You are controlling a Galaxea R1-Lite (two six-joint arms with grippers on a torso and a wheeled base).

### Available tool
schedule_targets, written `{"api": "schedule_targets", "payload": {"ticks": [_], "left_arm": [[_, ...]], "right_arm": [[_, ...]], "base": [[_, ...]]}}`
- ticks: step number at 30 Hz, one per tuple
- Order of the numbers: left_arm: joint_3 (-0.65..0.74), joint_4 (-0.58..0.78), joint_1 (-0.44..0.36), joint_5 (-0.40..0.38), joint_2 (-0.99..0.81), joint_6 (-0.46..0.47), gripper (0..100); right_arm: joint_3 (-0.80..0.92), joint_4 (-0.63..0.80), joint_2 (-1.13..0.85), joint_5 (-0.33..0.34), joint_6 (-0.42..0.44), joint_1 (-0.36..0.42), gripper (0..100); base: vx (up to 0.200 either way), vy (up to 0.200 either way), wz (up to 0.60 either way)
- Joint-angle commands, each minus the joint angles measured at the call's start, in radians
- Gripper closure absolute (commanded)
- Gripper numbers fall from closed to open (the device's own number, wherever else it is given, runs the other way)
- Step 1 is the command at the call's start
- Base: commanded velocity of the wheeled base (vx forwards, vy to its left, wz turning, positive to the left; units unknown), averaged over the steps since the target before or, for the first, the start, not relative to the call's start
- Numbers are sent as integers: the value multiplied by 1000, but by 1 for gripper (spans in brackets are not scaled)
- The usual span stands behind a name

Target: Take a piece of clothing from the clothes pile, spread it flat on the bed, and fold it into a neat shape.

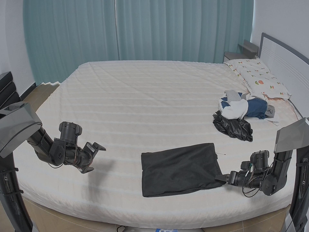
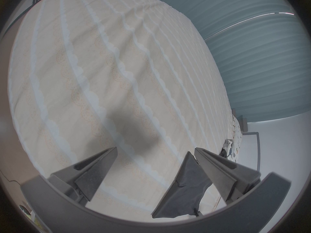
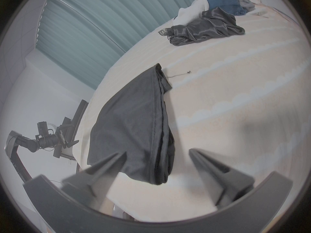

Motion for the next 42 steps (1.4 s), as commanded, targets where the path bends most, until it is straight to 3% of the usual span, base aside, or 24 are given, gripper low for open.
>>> {"api": "schedule_targets", "payload": {"ticks": [1, 17, 18, 24, 28, 31, 36, 42], "left_arm": [[0, -1, 0, 0, 0, 0, 0], [0, -1, 0, 0, 0, 0, 0], [0, -1, 0, 0, 0, 0, 0], [0, -1, 0, 0, 0, 0, 0], [0, 1, 0, -2, 0, 1, 0], [-1, 1, 0, -2, -1, 0, 0], [-3, 3, 0, -9, -1, 0, 0], [-1, 1, 0, -9, -1, 0, 0]], "right_arm": [[30, -1, -1, -1, -1, 1, 100], [71, -27, -3, 2, -35, -27, 100], [71, -27, -3, 2, -35, -27, 0], [71, -36, -21, 11, -13, -31, 0], [48, -102, -35, 59, 131, -76, 0], [17, -181, 14, 50, 258, -103, 0], [14, -268, 60, 50, 277, -148, 0], [13, -293, 91, 51, 281, -162, 0]], "base": [[0, 0, 0], [0, 0, 0], [0, 0, 0], [0, 0, 0], [0, 0, 0], [0, 0, 0], [0, 0, 0], [0, -200, 0]]}}
